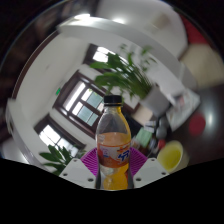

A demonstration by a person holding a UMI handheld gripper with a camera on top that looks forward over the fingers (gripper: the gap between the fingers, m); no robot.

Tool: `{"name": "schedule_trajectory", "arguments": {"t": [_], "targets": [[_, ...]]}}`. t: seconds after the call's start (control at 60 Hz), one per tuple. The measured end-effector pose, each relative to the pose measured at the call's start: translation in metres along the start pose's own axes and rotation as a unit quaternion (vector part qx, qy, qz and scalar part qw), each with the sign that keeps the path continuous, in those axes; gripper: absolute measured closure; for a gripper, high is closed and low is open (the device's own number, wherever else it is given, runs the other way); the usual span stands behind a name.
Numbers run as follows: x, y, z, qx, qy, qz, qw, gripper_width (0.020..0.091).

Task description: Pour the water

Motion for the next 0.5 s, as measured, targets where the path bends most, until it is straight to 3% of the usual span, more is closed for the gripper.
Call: {"name": "schedule_trajectory", "arguments": {"t": [0.1,0.267,0.5], "targets": [[-0.009,-0.012,0.038,0.036,-0.175,-0.074,0.981,0.0737],[0.015,-0.023,0.093,0.087,-0.364,-0.229,0.899,0.0736],[0.112,-0.014,0.124,0.066,-0.409,-0.347,0.841,0.0734]]}}
Point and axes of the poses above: the point between the fingertips, and its own axes, seen from behind it with the camera up: x to the right, z up, y forward, the way the camera looks, the point moved 10 cm from there along -y, backward, against the way the camera looks, and after that the axes turned 15 degrees about -x, right-handed, at the moved point
